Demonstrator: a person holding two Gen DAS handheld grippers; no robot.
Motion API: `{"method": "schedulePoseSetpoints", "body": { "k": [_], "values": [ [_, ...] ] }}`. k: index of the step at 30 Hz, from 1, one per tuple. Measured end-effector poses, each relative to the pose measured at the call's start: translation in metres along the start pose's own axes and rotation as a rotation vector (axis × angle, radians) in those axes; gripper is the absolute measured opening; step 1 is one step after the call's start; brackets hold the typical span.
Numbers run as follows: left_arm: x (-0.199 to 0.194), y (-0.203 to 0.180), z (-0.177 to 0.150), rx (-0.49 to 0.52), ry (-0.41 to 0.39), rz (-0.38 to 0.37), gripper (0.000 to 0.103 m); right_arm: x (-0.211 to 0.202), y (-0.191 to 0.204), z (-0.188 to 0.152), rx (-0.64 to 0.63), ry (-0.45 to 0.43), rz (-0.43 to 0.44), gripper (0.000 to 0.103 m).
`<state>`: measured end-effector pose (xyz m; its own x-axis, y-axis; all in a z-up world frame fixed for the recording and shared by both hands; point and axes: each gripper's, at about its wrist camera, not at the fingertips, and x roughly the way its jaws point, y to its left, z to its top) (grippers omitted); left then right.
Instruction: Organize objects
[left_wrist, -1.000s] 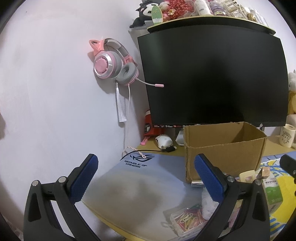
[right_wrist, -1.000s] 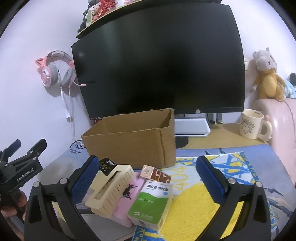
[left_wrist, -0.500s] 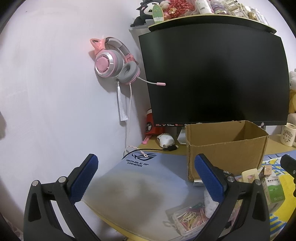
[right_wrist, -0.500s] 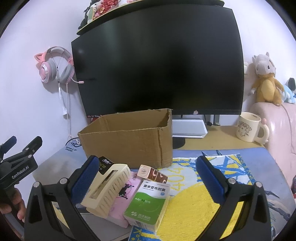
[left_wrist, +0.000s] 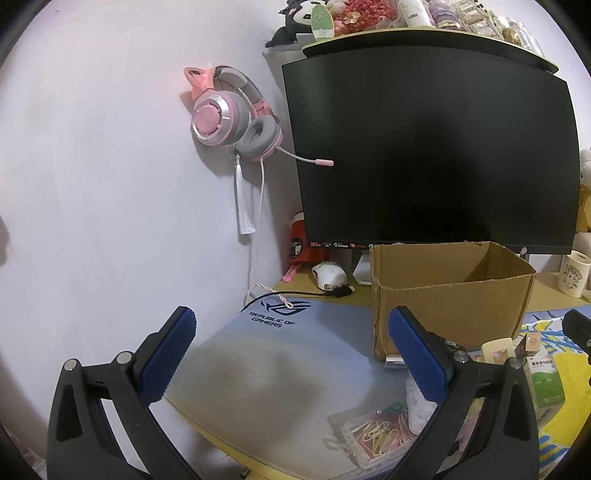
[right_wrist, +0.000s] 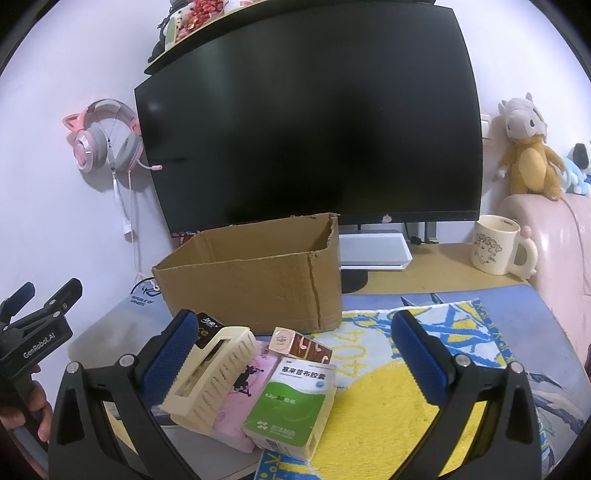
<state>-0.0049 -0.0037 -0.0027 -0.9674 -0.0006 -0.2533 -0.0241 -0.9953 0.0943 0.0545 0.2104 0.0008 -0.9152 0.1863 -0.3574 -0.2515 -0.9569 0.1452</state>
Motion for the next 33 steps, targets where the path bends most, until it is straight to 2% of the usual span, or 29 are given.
{"method": "schedulePoseSetpoints", "body": {
  "k": [7, 11, 19, 21, 24, 26, 30, 33],
  "values": [
    [-0.002, 0.003, 0.000, -0.019, -0.004, -0.001, 0.103, 0.000, -0.002, 0.000, 0.011, 0.002, 0.003, 0.103],
    [0.003, 0.008, 0.000, -0.047, 0.025, 0.007, 0.103, 0.000, -0.002, 0.000, 0.009, 0.003, 0.007, 0.103],
    [0.010, 0.024, -0.005, -0.136, 0.077, -0.026, 0.103, -0.002, 0.002, 0.000, 0.007, 0.000, 0.000, 0.103],
    [0.012, 0.025, -0.006, -0.125, 0.086, -0.030, 0.103, -0.002, 0.002, 0.000, 0.014, 0.002, 0.006, 0.103],
    [0.016, 0.023, -0.009, -0.098, 0.107, 0.005, 0.103, -0.001, 0.004, 0.000, 0.004, -0.004, -0.055, 0.103],
    [0.019, 0.021, -0.011, -0.084, 0.113, 0.012, 0.103, 0.000, 0.006, 0.000, -0.006, 0.003, -0.062, 0.103],
    [0.022, 0.015, -0.017, -0.055, 0.142, -0.046, 0.103, 0.002, 0.007, 0.000, 0.006, 0.020, -0.031, 0.103],
    [0.028, 0.008, -0.021, -0.030, 0.193, -0.098, 0.103, 0.003, 0.010, 0.001, 0.007, 0.038, 0.003, 0.103]
  ]
}}
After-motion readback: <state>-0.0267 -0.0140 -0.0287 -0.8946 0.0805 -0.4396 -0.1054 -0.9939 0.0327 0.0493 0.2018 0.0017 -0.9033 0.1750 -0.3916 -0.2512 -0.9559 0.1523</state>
